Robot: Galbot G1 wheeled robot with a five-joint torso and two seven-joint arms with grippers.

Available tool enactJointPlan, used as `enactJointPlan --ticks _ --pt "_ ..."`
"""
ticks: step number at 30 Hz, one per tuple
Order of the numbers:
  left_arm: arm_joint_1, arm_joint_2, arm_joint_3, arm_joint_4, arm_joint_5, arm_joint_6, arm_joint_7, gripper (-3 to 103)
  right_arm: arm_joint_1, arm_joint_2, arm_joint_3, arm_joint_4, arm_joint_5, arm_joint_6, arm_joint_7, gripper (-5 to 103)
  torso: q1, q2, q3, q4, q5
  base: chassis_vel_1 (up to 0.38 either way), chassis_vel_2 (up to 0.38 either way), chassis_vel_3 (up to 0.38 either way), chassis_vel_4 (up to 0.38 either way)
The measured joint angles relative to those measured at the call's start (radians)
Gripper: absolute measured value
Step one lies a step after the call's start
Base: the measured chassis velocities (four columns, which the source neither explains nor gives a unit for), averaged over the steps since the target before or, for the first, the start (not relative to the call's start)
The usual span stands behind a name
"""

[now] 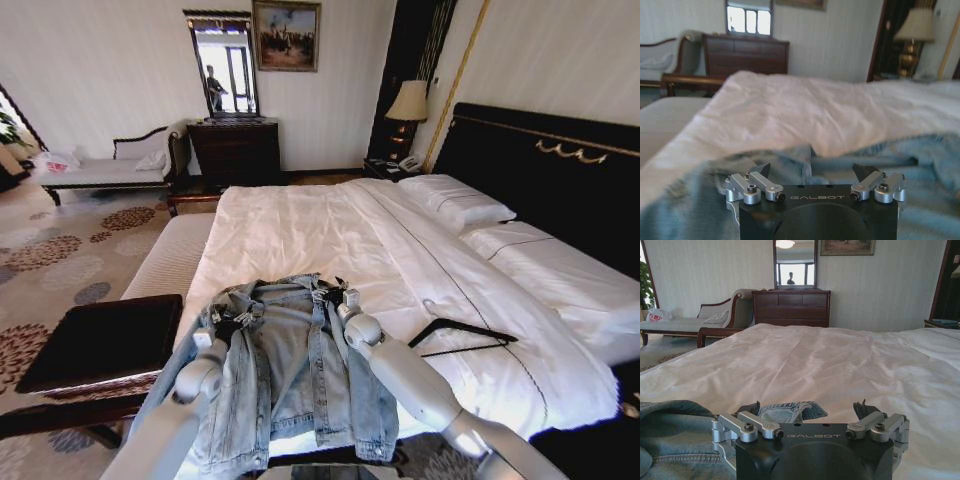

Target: Pick up the clothes from the bed and hang them on the clothes hanger.

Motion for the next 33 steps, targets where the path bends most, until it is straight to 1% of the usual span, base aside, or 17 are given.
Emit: enactJointPlan --ticks 1,2,3,4,7,12,16,19,21,26,29,32,33 --pt "-0.020 0.002 0.020 0.025 -0.002 0.002 0.000 93 0.000 0.004 0.001 0.000 0.000 0.000 0.000 100 0.000 0.000 0.000 -0.0002 0.0000 0.000 0.000 0.000 0.000" --pt "-0.020 0.002 0.020 0.025 -0.002 0.002 0.000 93 0.000 0.004 0.001 0.000 0.000 0.000 0.000 100 0.000 0.000 0.000 -0.0002 0.0000 0.000 0.000 0.000 0.000" --pt "-0.061 0.005 0.065 0.080 -0.008 0.003 0.000 93 0.000 0.013 0.003 -0.002 0.000 0.000 0.000 100 0.000 0.000 0.000 -0.0001 0.0001 0.000 0.000 0.000 0.000" --pt "-0.080 0.005 0.088 0.111 -0.009 0.003 0.002 93 0.002 0.019 0.004 -0.003 0.000 0.000 0.000 100 0.000 0.000 0.000 0.0000 0.0003 0.000 0.000 0.000 0.000" --pt "-0.091 0.000 0.109 0.154 -0.007 0.003 0.007 93 0.005 0.029 0.009 -0.003 0.001 0.000 0.001 100 0.000 0.000 0.000 0.0001 0.0002 0.000 0.000 0.000 0.000" --pt "-0.057 0.006 0.091 0.154 0.003 -0.001 0.023 93 0.007 0.034 0.012 -0.009 0.001 0.002 0.000 100 0.000 0.000 0.000 0.0003 0.0002 0.000 0.000 0.000 0.000" --pt "-0.012 0.032 0.038 0.142 0.018 -0.014 0.044 93 0.006 0.043 0.014 -0.020 -0.002 0.006 -0.004 100 0.000 0.000 0.000 0.0002 0.0002 0.000 0.000 0.000 0.000" --pt "-0.003 0.042 0.018 0.135 0.018 -0.021 0.049 93 0.005 0.050 0.013 -0.022 -0.003 0.006 -0.005 100 0.000 0.000 0.000 0.0004 0.0003 0.000 0.000 0.000 0.000" --pt "-0.003 0.047 0.011 0.116 0.003 -0.026 0.049 93 0.005 0.053 0.011 -0.023 -0.004 0.006 -0.005 100 0.000 0.000 0.000 0.0004 0.0003 0.000 0.000 0.000 0.000" --pt "-0.021 0.039 0.022 0.084 -0.024 -0.031 0.045 93 0.005 0.058 0.007 -0.024 -0.005 0.006 -0.005 100 0.000 0.000 0.000 0.0002 0.0004 0.000 0.000 0.000 0.000" --pt "-0.056 0.025 0.059 0.092 -0.017 -0.031 0.035 82 0.006 0.057 0.006 -0.021 -0.004 0.006 -0.005 100 0.000 0.000 0.000 0.0000 0.0004 0.000 0.000 0.000 0.000" --pt "-0.076 0.017 0.078 0.112 -0.006 -0.034 0.033 81 0.006 0.054 0.006 -0.018 -0.003 0.005 -0.004 100 0.000 0.000 0.000 0.0001 0.0003 0.000 0.000 0.000 0.000" --pt "-0.099 0.005 0.098 0.134 -0.001 -0.036 0.031 81 0.006 0.051 0.006 -0.016 -0.001 0.005 -0.004 100 0.000 0.000 0.000 0.0001 0.0003 0.000 0.000 0.000 0.000"
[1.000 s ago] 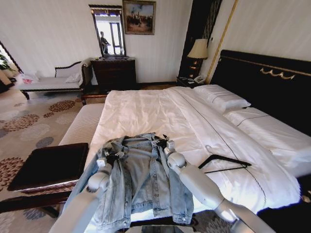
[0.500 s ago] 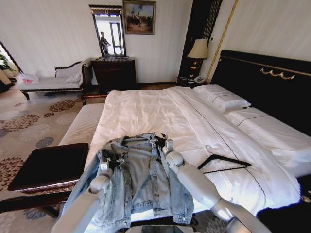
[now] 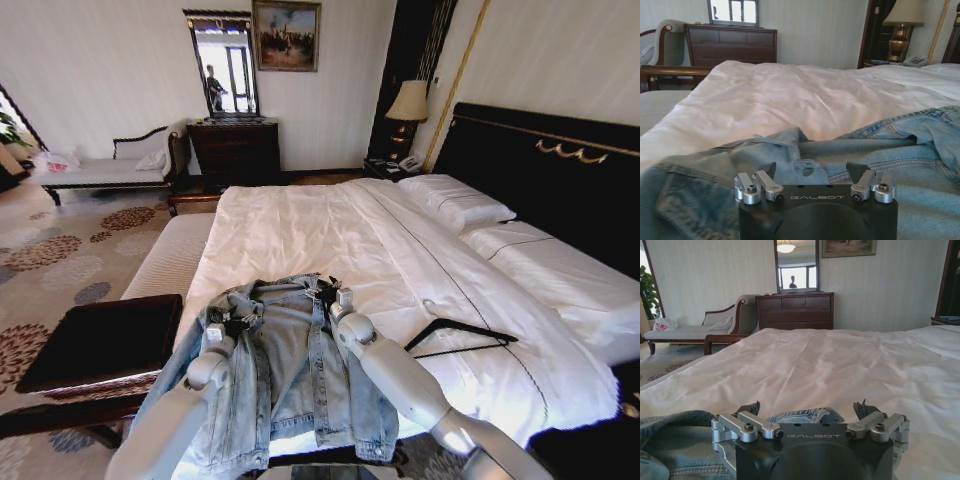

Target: Pick up the clothes from the bed and hang them on the clothes hanger.

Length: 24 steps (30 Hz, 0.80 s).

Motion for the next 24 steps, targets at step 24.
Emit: enactJointPlan --ticks 24 --pt "-0.139 -0.084 0.046 0.202 -0.010 -0.018 -0.021 72 0.003 0.007 0.012 0.016 0.075 -0.019 0.010 100 0.000 0.000 0.000 0.0002 0.0001 0.000 0.000 0.000 0.000"
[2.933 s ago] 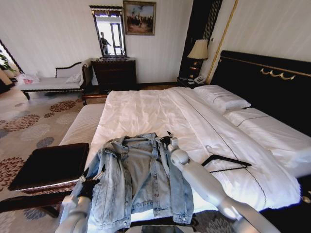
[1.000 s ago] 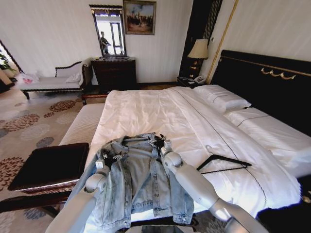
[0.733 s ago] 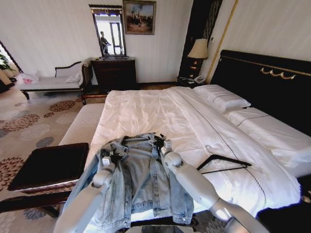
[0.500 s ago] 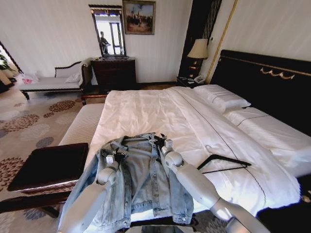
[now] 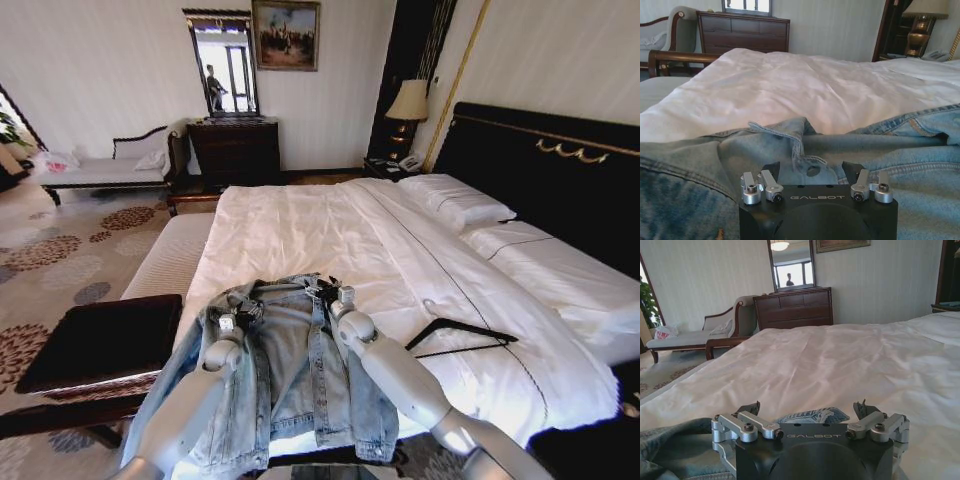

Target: Pick up the clothes from the bed and hang them on the clothes hanger.

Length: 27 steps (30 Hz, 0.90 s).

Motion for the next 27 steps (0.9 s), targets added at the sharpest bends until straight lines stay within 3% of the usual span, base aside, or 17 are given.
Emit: enactJointPlan --ticks 6,9,10,14,15,17,19,22,27 --pt "-0.043 -0.011 0.016 0.056 -0.012 0.000 0.001 72 0.002 -0.001 0.000 0.006 0.004 -0.001 0.000 100 0.000 0.000 0.000 -0.0002 -0.0002 0.000 0.000 0.000 0.000" --pt "-0.079 -0.019 0.018 0.083 -0.059 0.015 -0.016 58 0.001 -0.001 0.000 0.015 0.005 -0.002 0.000 100 0.000 0.000 0.000 -0.0002 0.0000 0.000 0.000 0.000 0.000" --pt "-0.079 -0.019 0.018 0.083 -0.059 0.015 -0.016 58 0.001 -0.001 0.000 0.015 0.005 -0.002 0.000 100 0.000 0.000 0.000 -0.0002 0.0000 0.000 0.000 0.000 0.000" --pt "-0.073 -0.020 0.016 0.073 -0.071 0.019 -0.020 36 0.018 -0.002 -0.002 0.007 0.004 -0.002 0.000 100 0.000 0.000 0.000 -0.0001 -0.0001 0.000 0.000 0.000 0.000" --pt "-0.073 -0.020 0.016 0.073 -0.071 0.019 -0.020 36 0.018 -0.002 -0.002 0.007 0.004 -0.002 0.000 100 0.000 0.000 0.000 -0.0001 -0.0001 0.000 0.000 0.000 0.000" --pt "-0.065 -0.015 0.013 0.060 -0.077 0.020 -0.020 26 0.024 0.000 -0.005 0.006 0.004 -0.003 0.000 100 0.000 0.000 0.000 -0.0001 -0.0001 0.000 0.000 0.000 0.000" --pt "-0.062 -0.012 0.012 0.055 -0.078 0.020 -0.020 26 0.024 0.002 -0.006 0.006 0.004 -0.003 0.000 100 0.000 0.000 0.000 -0.0002 -0.0001 0.000 0.000 0.000 0.000" --pt "-0.053 -0.002 0.007 0.033 -0.089 0.024 -0.022 13 0.017 0.009 -0.007 0.008 -0.001 -0.004 0.001 100 0.000 0.000 0.000 -0.0001 -0.0001 0.000 0.000 0.000 0.000" --pt "-0.041 0.017 -0.006 -0.012 -0.127 0.037 -0.026 13 0.002 0.009 -0.008 0.017 -0.008 -0.005 0.002 100 0.000 0.000 0.000 -0.0002 -0.0002 0.000 0.000 0.000 0.000"
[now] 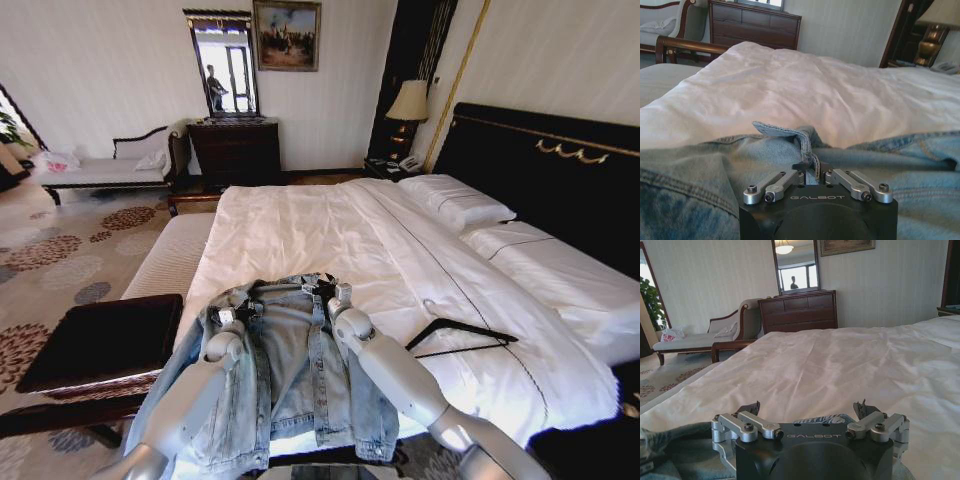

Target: Pick up the clothes from the bed and hang them on the clothes hanger.

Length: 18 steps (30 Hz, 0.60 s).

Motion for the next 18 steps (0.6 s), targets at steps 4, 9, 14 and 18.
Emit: enactJointPlan --ticks 4,9,14,18 --pt "0.014 0.019 -0.017 -0.039 -0.036 0.009 -0.004 13 -0.005 -0.003 -0.001 0.006 -0.001 -0.001 0.000 100 0.000 0.000 0.000 -0.0001 0.0001 0.000 0.000 0.000 0.000" --pt "0.059 0.064 -0.070 -0.097 -0.075 0.019 0.002 13 -0.013 -0.012 -0.001 0.019 -0.003 -0.002 0.000 100 0.000 0.000 0.000 0.0001 0.0001 0.000 0.000 0.000 0.000" --pt "0.106 0.110 -0.139 -0.127 -0.105 0.022 0.023 13 -0.025 -0.019 -0.002 0.037 -0.003 -0.003 0.000 100 0.000 0.000 0.000 0.0001 0.0000 0.000 0.000 0.000 0.000" --pt "0.149 0.153 -0.179 -0.149 -0.130 0.025 0.049 13 -0.037 -0.020 -0.002 0.054 -0.003 -0.006 0.000 100 0.000 0.000 0.000 0.0001 0.0000 0.000 0.000 0.000 0.000"
